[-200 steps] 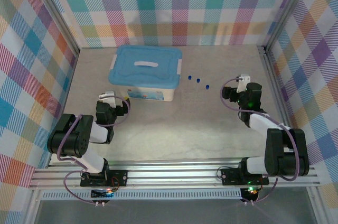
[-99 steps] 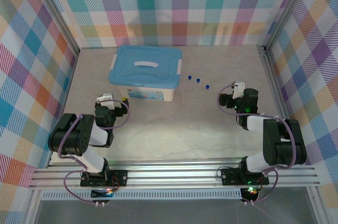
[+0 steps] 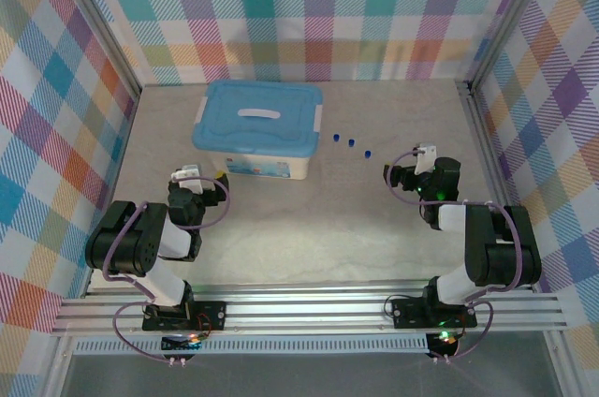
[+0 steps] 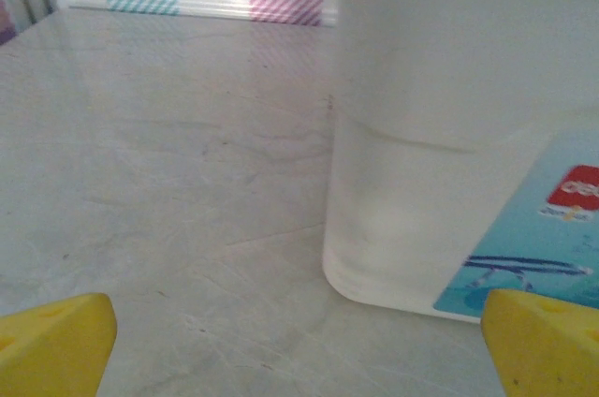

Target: Organize the chemistry lab equipment

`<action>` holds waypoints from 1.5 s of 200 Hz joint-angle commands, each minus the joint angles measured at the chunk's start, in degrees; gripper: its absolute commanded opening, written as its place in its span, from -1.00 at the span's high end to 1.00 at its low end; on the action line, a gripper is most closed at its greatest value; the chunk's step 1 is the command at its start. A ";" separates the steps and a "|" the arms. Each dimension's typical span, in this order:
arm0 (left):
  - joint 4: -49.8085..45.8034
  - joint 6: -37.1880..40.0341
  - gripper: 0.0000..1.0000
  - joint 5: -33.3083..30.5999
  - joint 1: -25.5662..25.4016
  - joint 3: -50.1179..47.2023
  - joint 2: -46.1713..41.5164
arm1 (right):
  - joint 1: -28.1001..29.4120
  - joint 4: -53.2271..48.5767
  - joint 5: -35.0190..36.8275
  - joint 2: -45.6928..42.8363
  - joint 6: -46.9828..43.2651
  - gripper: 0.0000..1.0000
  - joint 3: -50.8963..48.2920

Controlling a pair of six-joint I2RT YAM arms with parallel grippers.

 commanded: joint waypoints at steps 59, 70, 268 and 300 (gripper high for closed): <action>3.43 -0.17 -1.00 0.93 0.56 -0.57 0.43 | -0.09 2.52 -1.08 0.07 0.13 -0.98 -0.21; 3.34 2.41 -0.99 6.98 0.56 -0.43 0.39 | -0.03 2.54 -1.13 0.09 0.16 -0.98 -0.19; 3.50 6.23 -0.99 14.50 0.04 -0.92 0.24 | 0.92 5.48 5.42 1.65 1.67 -0.98 -1.24; 3.59 6.26 -1.00 14.59 -0.01 -1.01 0.17 | 0.95 5.39 5.64 1.72 1.72 -0.98 -1.23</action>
